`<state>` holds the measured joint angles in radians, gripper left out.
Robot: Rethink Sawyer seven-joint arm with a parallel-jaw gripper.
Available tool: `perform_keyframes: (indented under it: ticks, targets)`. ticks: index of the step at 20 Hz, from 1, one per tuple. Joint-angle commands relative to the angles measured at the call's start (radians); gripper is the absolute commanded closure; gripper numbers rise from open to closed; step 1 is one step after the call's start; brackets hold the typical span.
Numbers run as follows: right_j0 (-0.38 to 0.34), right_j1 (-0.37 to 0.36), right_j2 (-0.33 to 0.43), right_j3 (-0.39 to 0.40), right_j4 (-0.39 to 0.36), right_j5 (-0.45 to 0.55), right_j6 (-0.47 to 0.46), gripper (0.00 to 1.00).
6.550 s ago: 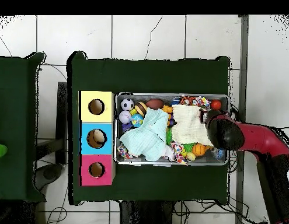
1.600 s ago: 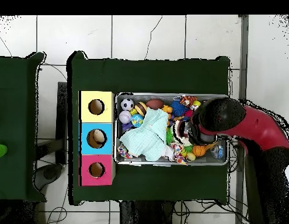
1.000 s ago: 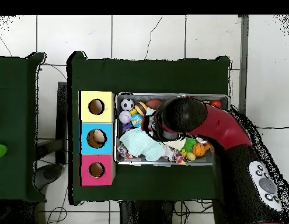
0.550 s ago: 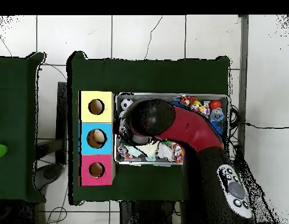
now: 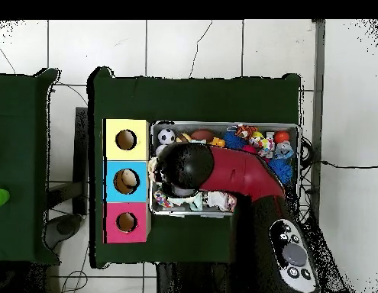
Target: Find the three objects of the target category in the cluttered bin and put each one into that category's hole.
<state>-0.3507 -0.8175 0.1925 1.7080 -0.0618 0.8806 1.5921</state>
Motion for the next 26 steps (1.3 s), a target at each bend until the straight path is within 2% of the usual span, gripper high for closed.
perform_keyframes:
  ticks: [1, 6, 8, 11, 13, 16, 19, 22, 26]
  targets:
    - [-0.07, 0.03, -0.102, -0.047, -0.257, -0.073, -0.054, 0.0]
    - [-0.187, 0.044, -0.022, -0.057, -0.332, -0.108, -0.173, 0.0]
    - [-0.233, 0.06, 0.019, -0.044, -0.336, -0.135, -0.184, 0.0]
    - [-0.285, 0.112, 0.063, -0.018, -0.355, -0.227, -0.161, 0.0]
    - [-0.311, 0.157, 0.091, -0.027, -0.371, -0.278, -0.16, 0.0]
    - [-0.334, 0.209, 0.107, -0.084, -0.429, -0.318, -0.185, 0.0]
    - [-0.367, 0.248, 0.129, -0.116, -0.461, -0.337, -0.212, 0.0]
    - [-0.416, 0.298, 0.173, -0.116, -0.437, -0.314, -0.214, 0.0]
    - [-0.451, 0.312, 0.216, -0.098, -0.452, -0.319, -0.216, 0.0]
